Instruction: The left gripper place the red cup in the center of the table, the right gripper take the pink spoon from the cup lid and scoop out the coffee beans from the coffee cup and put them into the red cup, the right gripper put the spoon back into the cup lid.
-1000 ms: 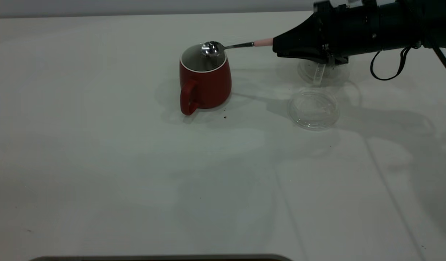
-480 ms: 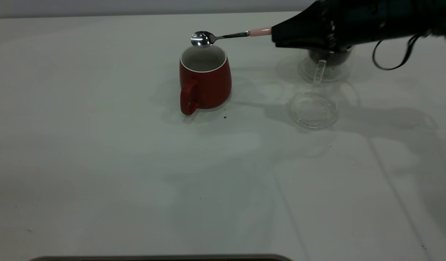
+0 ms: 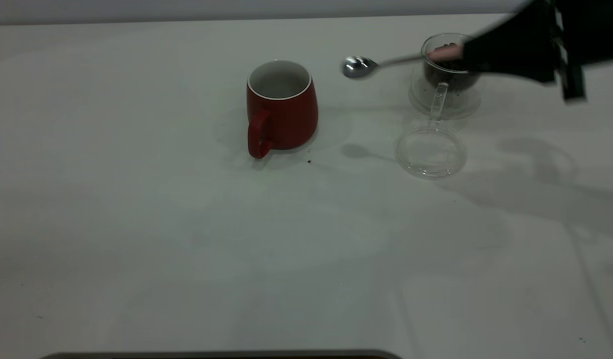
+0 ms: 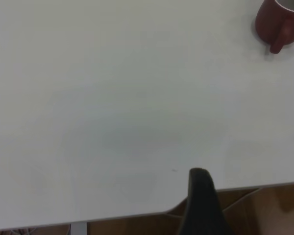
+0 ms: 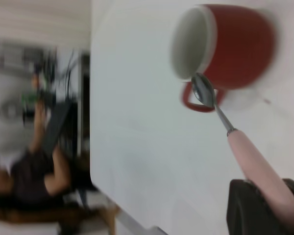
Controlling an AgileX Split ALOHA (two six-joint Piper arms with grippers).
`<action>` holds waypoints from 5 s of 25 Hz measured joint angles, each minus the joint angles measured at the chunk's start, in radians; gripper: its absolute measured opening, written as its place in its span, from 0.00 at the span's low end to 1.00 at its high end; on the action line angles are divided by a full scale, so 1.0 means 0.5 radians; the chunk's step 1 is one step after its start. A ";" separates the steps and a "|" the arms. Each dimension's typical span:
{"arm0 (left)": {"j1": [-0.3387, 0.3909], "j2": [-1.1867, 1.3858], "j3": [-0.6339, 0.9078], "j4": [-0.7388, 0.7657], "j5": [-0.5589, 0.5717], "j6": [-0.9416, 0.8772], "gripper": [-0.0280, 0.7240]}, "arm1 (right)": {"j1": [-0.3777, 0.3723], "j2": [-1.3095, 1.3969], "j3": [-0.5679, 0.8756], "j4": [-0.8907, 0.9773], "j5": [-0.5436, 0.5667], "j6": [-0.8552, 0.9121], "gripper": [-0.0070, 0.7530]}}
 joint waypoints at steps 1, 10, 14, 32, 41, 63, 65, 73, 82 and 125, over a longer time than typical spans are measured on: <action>0.000 0.000 0.000 0.000 0.000 0.000 0.79 | -0.033 0.000 0.089 0.063 -0.015 -0.063 0.16; 0.000 0.000 0.000 0.000 0.000 0.000 0.79 | -0.199 0.000 0.371 0.278 -0.239 -0.318 0.16; 0.000 0.000 0.000 0.000 0.000 0.000 0.79 | -0.251 0.042 0.297 0.283 -0.255 -0.241 0.16; 0.000 0.000 0.000 0.000 0.000 0.000 0.79 | -0.255 0.595 -0.104 0.292 -0.167 -0.258 0.16; 0.000 0.000 0.000 0.000 0.000 0.006 0.79 | -0.253 0.699 -0.145 0.292 -0.073 -0.303 0.16; 0.000 0.000 0.000 0.000 0.000 0.004 0.79 | -0.253 0.699 -0.147 0.292 -0.115 -0.368 0.68; 0.000 0.000 0.000 0.000 0.000 0.002 0.79 | -0.253 0.699 -0.147 0.287 -0.184 -0.316 0.71; 0.000 0.000 0.000 0.000 0.000 0.000 0.79 | -0.288 0.678 -0.147 0.041 -0.339 -0.108 0.73; 0.000 0.000 0.000 0.000 0.000 0.000 0.79 | -0.319 -0.006 -0.147 -1.110 -0.617 1.010 0.74; 0.000 0.000 0.000 0.000 -0.002 0.004 0.79 | -0.182 -3.640 0.574 -3.039 0.325 2.187 0.83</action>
